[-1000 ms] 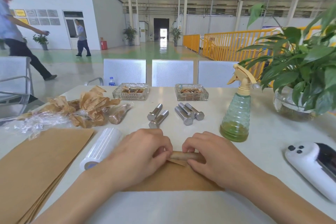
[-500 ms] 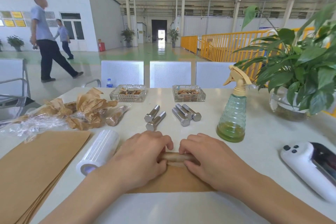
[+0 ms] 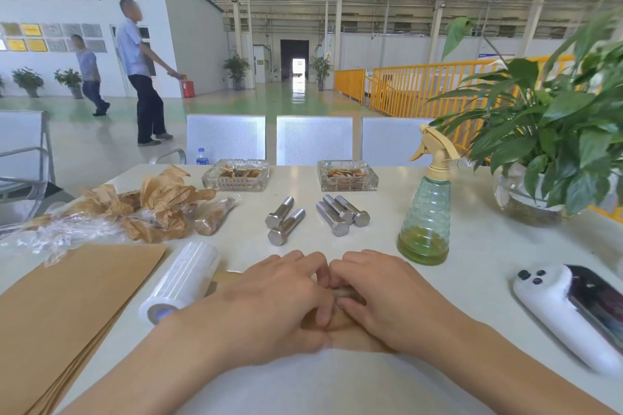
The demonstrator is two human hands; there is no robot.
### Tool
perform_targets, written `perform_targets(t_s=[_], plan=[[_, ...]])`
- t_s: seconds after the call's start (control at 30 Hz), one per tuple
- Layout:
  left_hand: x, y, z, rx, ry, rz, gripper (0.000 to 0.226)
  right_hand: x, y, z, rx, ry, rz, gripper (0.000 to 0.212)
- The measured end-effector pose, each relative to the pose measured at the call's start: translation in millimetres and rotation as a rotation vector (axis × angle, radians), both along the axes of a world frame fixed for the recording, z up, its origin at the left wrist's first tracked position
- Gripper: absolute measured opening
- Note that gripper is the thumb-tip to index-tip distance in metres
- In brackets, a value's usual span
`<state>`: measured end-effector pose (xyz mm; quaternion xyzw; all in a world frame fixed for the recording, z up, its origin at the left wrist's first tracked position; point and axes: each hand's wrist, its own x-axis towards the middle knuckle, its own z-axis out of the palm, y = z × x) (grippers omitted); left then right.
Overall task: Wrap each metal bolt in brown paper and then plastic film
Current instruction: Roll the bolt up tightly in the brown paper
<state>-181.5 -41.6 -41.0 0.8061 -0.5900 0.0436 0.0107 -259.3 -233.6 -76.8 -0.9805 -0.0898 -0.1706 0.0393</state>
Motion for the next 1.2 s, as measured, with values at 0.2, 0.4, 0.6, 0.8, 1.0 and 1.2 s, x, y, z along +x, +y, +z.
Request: perform_targets(t_s=[0.2, 0.4, 0.6, 0.8, 1.0, 1.2], plan=[[-6.5, -3.0, -5.4, 0.002, -0.103, 0.033, 0.014, -2.3, 0.9, 3.6, -0.01, 0.001, -0.022, 0.023], [1.2, 0.1, -9.8, -0.106, -0.067, 0.029, 0.007, -1.2, 3.9, 12.7, 0.011, 0.047, -0.071, 0.009], [12.9, 2.1, -15.3, -0.289, 0.034, 0.083, 0.007, 1.3, 2.6, 29.7, 0.035, 0.071, -0.1, 0.039], [18.8, -2.2, -23.6, -0.384, 0.085, 0.147, 0.012, -1.2, 2.8, 35.4, 0.11, 0.154, -0.169, 0.074], [21.4, -6.1, -27.2, -0.433, 0.096, 0.175, 0.025, 1.1, -2.6, 31.0, 0.099, 0.156, -0.135, 0.021], [23.7, -11.5, -21.4, -0.408, 0.09, 0.176, 0.026, 10.3, 0.5, 17.4, 0.152, 0.108, -0.166, 0.023]])
